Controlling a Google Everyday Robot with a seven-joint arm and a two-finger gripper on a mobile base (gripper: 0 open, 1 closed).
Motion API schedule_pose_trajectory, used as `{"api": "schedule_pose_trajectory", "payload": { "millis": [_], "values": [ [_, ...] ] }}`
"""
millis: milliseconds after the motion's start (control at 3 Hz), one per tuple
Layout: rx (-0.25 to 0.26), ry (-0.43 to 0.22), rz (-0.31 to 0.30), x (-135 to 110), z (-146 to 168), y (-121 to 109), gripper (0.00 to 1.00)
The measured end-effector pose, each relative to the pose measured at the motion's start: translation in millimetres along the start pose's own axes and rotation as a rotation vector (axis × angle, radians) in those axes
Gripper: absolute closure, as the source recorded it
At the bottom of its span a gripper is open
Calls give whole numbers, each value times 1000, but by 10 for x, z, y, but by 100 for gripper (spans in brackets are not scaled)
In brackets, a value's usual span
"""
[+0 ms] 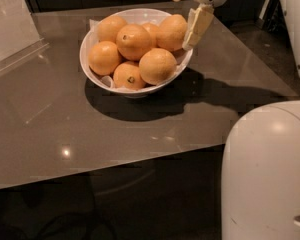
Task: Pick orange from white bowl
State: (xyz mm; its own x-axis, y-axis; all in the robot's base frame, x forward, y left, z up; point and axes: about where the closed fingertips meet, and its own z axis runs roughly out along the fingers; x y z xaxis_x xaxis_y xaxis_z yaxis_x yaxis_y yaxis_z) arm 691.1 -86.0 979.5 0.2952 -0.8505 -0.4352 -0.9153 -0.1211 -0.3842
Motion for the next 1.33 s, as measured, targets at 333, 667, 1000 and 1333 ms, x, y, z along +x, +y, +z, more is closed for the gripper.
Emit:
{"api": "schedule_pose_trajectory", "payload": {
  "millis": [333, 667, 1000, 1333],
  "values": [
    [-13, -18, 16, 53, 149, -15, 11],
    [-21, -33, 37, 110, 254, -9, 11],
    [-31, -45, 51, 146, 347, -1, 12],
    [-48, -58, 63, 166, 460, 11, 13]
  ]
}}
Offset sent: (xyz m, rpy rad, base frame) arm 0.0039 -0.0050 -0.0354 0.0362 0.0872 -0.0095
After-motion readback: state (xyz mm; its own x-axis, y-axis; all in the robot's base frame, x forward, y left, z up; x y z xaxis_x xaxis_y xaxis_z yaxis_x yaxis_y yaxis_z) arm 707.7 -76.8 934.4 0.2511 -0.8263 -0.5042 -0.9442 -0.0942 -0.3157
